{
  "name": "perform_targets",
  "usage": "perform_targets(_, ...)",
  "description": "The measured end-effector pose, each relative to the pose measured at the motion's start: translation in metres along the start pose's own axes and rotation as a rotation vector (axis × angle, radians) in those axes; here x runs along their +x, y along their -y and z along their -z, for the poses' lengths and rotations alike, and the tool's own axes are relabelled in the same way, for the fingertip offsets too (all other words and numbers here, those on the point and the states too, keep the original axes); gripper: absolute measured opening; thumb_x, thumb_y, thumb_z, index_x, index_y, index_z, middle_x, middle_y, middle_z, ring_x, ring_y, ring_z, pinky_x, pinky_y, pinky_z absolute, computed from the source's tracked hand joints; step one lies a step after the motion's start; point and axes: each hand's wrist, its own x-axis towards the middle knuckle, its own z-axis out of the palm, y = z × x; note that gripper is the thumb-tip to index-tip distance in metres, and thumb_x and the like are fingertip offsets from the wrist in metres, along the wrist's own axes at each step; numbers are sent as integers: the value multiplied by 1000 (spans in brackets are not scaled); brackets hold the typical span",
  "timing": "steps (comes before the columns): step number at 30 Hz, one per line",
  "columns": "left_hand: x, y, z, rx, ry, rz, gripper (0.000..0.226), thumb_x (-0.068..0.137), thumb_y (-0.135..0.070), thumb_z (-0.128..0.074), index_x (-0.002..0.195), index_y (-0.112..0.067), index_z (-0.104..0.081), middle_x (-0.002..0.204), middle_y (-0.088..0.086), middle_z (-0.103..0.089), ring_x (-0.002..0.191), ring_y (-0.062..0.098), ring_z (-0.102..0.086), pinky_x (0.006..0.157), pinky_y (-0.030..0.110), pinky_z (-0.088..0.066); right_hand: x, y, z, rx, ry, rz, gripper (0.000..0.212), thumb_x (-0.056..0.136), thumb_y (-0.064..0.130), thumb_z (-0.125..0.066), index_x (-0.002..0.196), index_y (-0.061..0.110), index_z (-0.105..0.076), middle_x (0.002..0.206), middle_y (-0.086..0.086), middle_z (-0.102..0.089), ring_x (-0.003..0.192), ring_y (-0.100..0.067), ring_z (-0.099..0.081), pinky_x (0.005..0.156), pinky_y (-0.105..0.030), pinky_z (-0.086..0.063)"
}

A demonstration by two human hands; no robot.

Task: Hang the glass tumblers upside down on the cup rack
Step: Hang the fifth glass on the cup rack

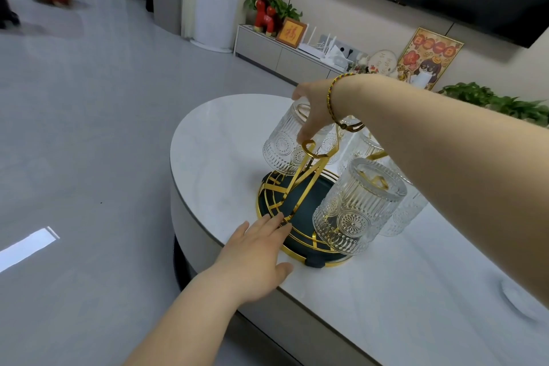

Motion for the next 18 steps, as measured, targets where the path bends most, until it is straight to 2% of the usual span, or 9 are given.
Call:
perform_targets(3, 2, -2, -1, 17, -31, 5, 59, 92, -34, -39, 141, -24, -7, 155, -1, 3, 141, 15, 5, 115, 37, 3, -1, -4, 0, 82, -20, -16, 84, 66, 47, -66, 133, 15, -27, 139, -8, -40, 119, -31, -44, 96, -41, -38)
perform_targets(7, 5, -10, -3, 65, -95, 9, 54, 93, -33, -38, 140, -22, -14, 155, 0, -5, 142, 16, 3, 116, 37, 2, -21, -21, 2, 148, -84, -51, 75, 71, 48, -61, 131, 16, -31, 138, -7, -41, 120, -29, -43, 97, -42, -37)
perform_targets(10, 6, -26, -10, 74, -201, -41, 49, 93, -32, -37, 138, -23, -22, 153, -4, -17, 141, 13, -3, 115, 34, 1, -42, -42, -3, 253, -131, -86, 66, 74, 48, -57, 128, 17, -36, 134, -6, -46, 117, -27, -46, 95, -40, -38)
perform_targets(14, 2, -44, -17, 139, -304, -95, 38, 91, -31, -39, 128, -21, -39, 137, -6, -42, 133, 14, -25, 110, 29, -16, -79, -74, -15, 335, -181, -131, 62, 74, 48, -56, 126, 18, -39, 133, -6, -47, 115, -26, -47, 98, -40, -38)
perform_targets(18, -11, -51, -22, 148, -351, -72, 33, 91, -23, -43, 122, -14, -50, 129, 0, -53, 123, 15, -42, 102, 28, -31, -123, -107, -45, 491, -255, -181, 58, 75, 43, -58, 124, 16, -42, 129, -8, -50, 113, -25, -50, 97, -37, -38)
